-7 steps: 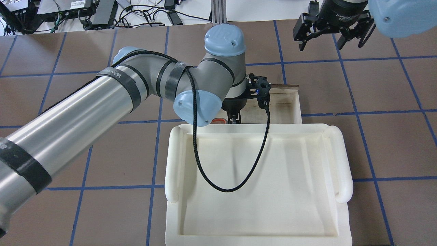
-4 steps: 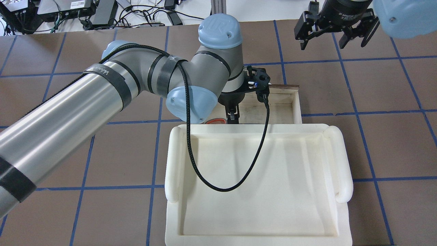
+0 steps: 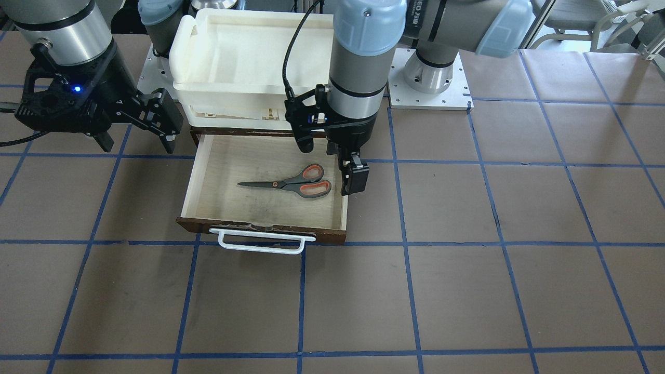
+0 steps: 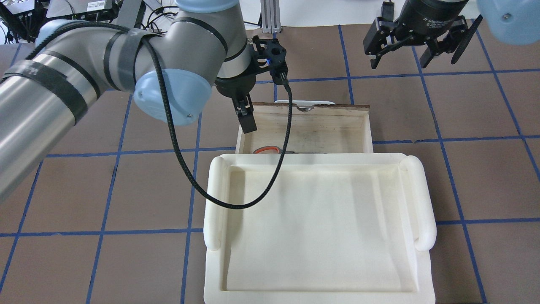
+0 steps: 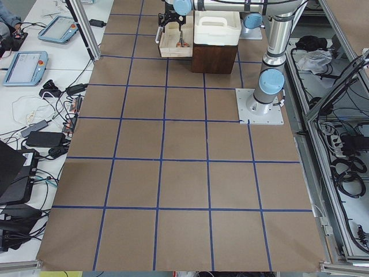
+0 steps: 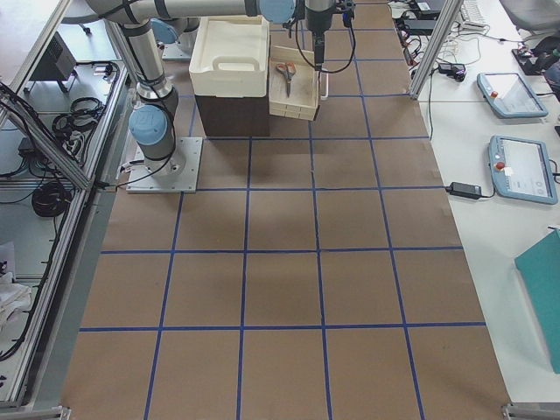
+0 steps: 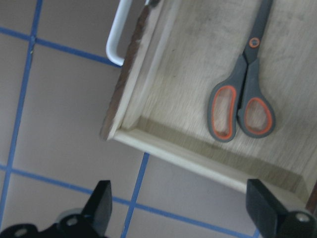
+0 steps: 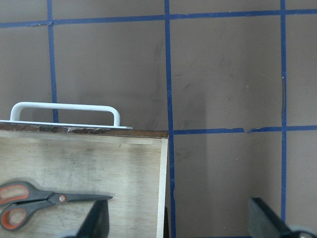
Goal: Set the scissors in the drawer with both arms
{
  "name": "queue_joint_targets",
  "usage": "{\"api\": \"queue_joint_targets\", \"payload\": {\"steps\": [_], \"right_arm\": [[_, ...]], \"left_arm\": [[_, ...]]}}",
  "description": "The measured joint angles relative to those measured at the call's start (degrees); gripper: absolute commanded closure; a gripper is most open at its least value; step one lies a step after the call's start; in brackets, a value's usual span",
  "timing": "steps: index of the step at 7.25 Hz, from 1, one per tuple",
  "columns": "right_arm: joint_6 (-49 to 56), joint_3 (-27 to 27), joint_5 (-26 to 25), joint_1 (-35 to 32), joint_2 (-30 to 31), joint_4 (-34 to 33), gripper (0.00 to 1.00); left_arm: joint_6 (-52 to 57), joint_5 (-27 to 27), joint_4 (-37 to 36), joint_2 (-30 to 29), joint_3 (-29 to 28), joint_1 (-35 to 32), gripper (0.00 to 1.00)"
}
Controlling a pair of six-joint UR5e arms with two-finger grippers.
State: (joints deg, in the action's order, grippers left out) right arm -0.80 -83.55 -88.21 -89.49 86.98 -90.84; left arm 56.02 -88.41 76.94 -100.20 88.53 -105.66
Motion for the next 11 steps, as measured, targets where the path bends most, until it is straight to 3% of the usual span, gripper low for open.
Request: {"api": "queue_joint_targets", "payload": {"steps": [2,3,7,11], "right_arm": [[0.3,-0.1,0.6,-0.1,1.3,2.2,0.00],[0.4,-0.2,0.6,-0.1,1.6,2.6,0.00],[0.6,-0.6,0.6,0.0,1.7,2.7,0.00],[0.6,-0.7,0.6,0.0,1.8,2.9,0.00]], "left_arm": [[-6.7,0.8,4.6,4.0,-1.3,6.5,0.05],[-14.4,1.1,6.9,6.1,-1.6,8.3,0.00],[-50.4,-0.8,15.3,12.4,-1.3,11.9,0.00],[-61.7,-2.3,17.4,13.2,0.4,13.6,0.00]]}}
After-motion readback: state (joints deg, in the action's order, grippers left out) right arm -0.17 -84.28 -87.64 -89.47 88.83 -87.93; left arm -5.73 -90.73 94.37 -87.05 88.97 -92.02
